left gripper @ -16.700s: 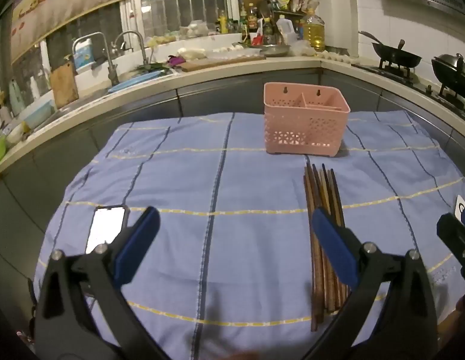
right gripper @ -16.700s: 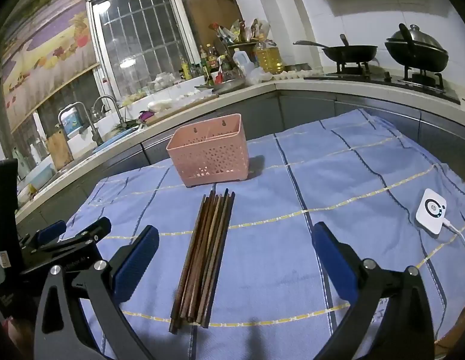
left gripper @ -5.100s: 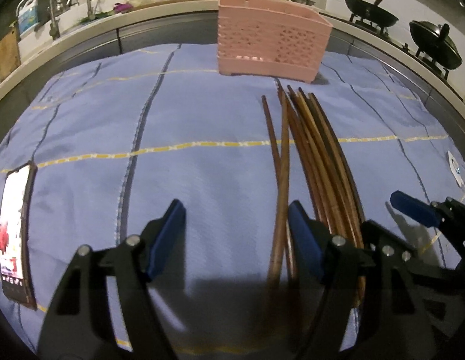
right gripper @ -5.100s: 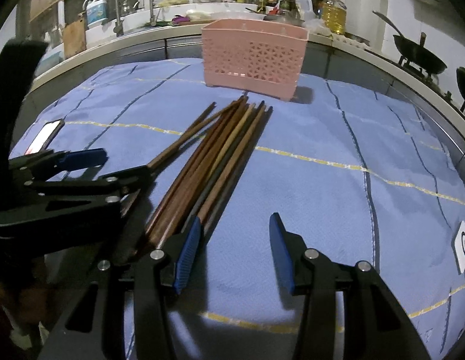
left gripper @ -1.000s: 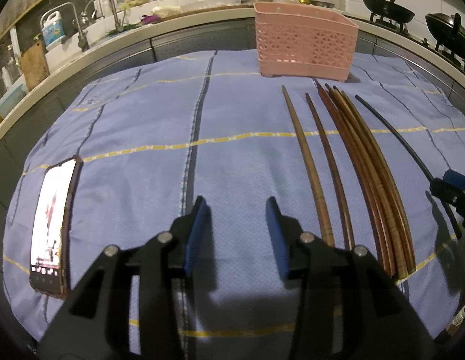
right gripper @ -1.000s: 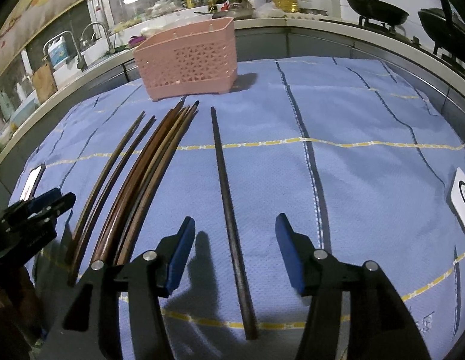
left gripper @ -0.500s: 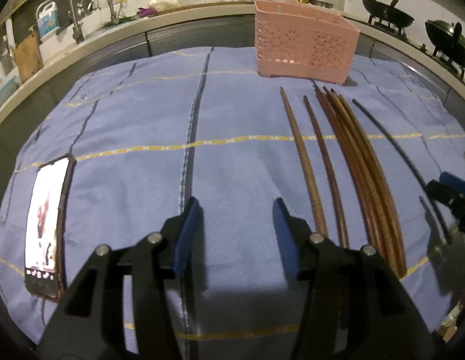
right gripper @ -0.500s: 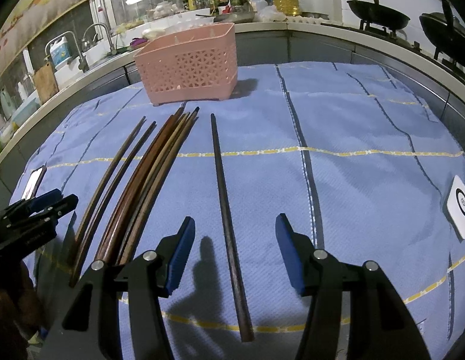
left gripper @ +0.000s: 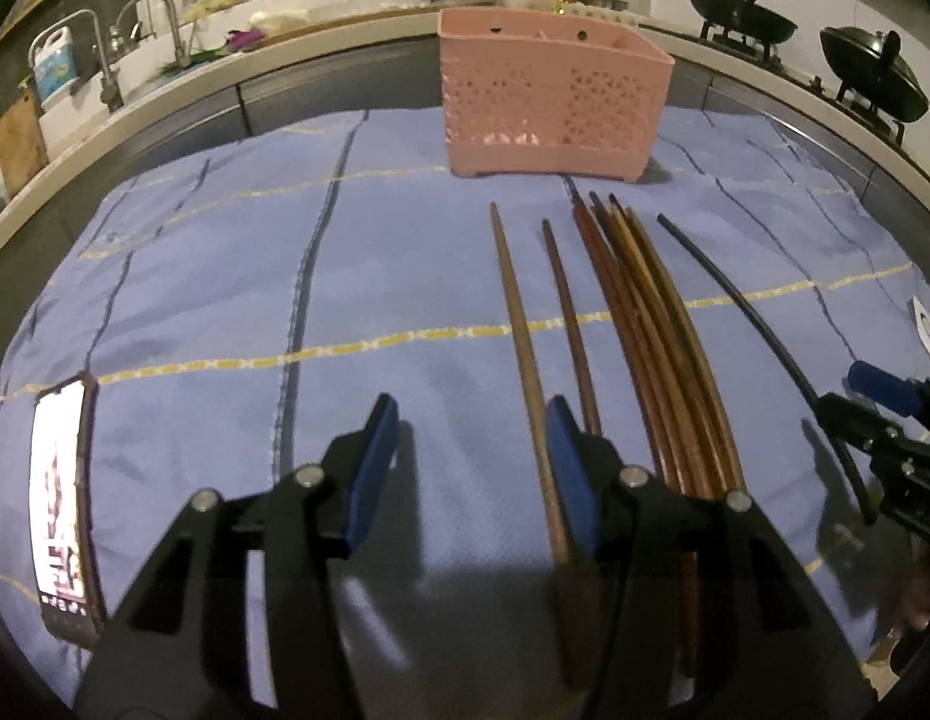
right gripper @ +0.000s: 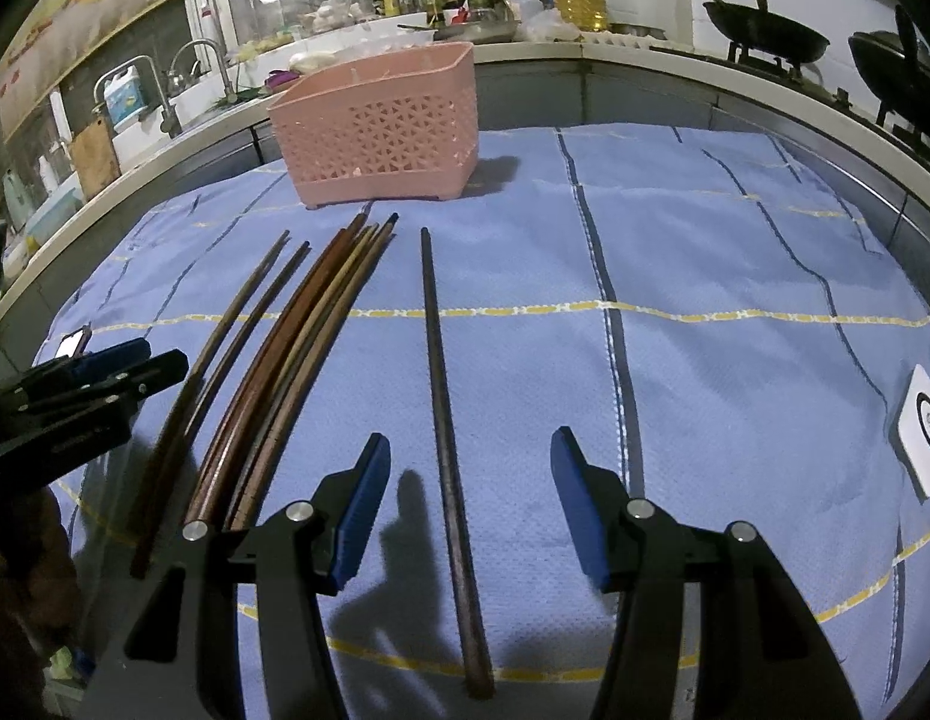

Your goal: Organize utensils

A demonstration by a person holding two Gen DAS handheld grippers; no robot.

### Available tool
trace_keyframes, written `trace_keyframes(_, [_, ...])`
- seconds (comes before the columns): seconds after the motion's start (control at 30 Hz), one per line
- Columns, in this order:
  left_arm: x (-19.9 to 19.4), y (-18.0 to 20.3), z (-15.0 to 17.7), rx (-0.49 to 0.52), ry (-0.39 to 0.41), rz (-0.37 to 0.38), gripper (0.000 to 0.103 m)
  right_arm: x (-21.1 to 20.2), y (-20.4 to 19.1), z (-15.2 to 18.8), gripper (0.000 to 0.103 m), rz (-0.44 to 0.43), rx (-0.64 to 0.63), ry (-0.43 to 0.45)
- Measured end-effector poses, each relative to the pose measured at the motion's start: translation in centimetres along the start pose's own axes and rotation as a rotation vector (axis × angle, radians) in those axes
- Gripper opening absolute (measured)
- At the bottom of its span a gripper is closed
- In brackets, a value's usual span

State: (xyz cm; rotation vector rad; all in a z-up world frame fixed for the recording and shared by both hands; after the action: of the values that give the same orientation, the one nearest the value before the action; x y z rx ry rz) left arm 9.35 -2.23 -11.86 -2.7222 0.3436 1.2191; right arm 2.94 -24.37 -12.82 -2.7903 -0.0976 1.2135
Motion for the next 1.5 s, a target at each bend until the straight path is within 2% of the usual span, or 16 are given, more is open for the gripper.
trace_keyframes(0.27, [0.2, -0.6, 0.0, -0.016, 0.003, -0.011, 0.049, 0.4, -0.2, 0.0, 0.056, -0.004, -0.007, -0.008])
trace_keyframes(0.37, [0.7, -0.8, 0.3, -0.025, -0.02, -0.012, 0.049, 0.5, -0.1, 0.1, 0.056, -0.004, -0.007, -0.011])
trace_keyframes(1.17, [0.7, -0.8, 0.5, -0.021, -0.002, -0.026, 0.053, 1.3, -0.5, 0.0, 0.056, 0.014, -0.045, -0.022])
trace_keyframes(1.37, [0.8, -0.8, 0.3, -0.018, 0.0, -0.028, 0.053, 1.9, -0.8, -0.6, 0.046, 0.036, -0.086, -0.018])
trace_keyframes(1.5, [0.9, -0.8, 0.3, -0.019, 0.001, -0.028, 0.053, 2.4, -1.0, -1.2, 0.033, 0.032, -0.109, -0.011])
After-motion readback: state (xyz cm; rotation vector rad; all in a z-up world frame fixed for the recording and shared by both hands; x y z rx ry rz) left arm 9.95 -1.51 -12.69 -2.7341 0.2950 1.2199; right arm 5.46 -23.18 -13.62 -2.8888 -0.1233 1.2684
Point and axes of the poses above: each gripper's, at about its wrist camera, not at the fingertips, and x roughly the way its jaws point, y to its right, z to its underside, the point moved 5 cm from there along x, roughly the way its jaws point
